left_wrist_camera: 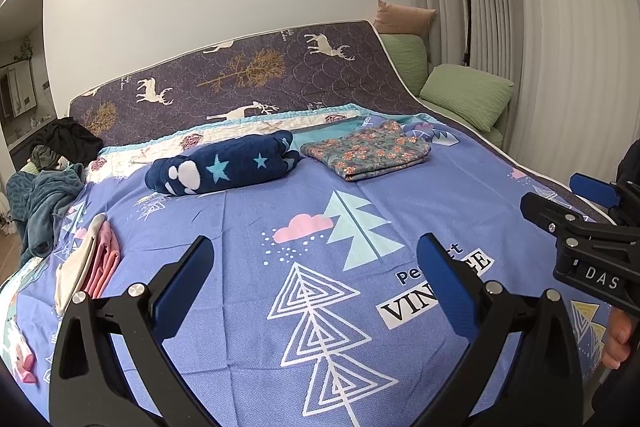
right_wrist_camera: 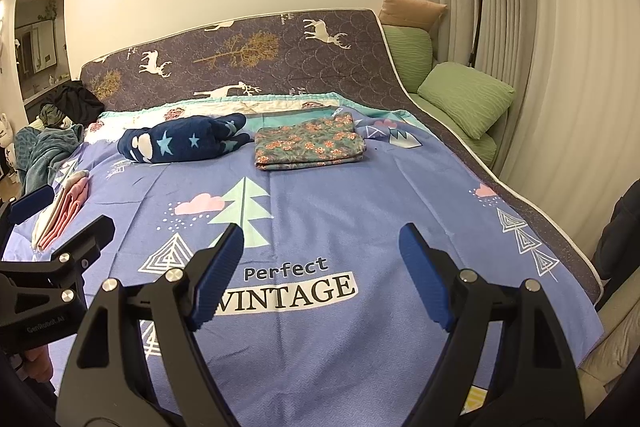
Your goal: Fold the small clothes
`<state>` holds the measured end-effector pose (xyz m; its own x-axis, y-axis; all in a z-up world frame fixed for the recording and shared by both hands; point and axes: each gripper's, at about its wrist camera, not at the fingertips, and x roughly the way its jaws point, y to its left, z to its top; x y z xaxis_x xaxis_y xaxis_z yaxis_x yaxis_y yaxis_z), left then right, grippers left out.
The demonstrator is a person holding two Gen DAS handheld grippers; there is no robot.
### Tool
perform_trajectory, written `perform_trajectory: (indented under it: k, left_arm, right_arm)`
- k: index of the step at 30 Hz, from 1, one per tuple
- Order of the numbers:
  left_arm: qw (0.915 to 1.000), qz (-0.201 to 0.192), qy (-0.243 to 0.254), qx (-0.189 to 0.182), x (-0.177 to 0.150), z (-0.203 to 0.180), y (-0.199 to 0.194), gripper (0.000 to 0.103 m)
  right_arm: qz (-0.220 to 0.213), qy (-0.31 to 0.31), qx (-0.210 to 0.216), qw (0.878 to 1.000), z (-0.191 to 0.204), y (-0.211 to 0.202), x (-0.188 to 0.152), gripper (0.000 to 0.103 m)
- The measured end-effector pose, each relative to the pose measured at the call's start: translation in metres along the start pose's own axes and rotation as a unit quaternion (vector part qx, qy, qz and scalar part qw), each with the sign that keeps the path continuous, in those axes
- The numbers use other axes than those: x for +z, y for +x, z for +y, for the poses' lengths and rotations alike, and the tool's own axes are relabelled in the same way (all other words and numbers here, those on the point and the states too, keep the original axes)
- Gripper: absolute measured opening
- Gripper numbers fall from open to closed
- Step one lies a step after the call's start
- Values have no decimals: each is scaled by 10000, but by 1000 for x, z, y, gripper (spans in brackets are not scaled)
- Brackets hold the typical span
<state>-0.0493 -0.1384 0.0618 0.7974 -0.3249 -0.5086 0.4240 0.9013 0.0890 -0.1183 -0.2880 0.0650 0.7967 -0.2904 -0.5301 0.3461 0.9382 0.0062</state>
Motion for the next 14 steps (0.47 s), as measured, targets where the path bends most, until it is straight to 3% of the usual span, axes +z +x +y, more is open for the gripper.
perform_trajectory:
  k: [14]
  left_arm:
    - [10000,17,-31,29,-2,4,2,101]
  right_arm:
    - [39,-28,-13,10000,0,5,1,82]
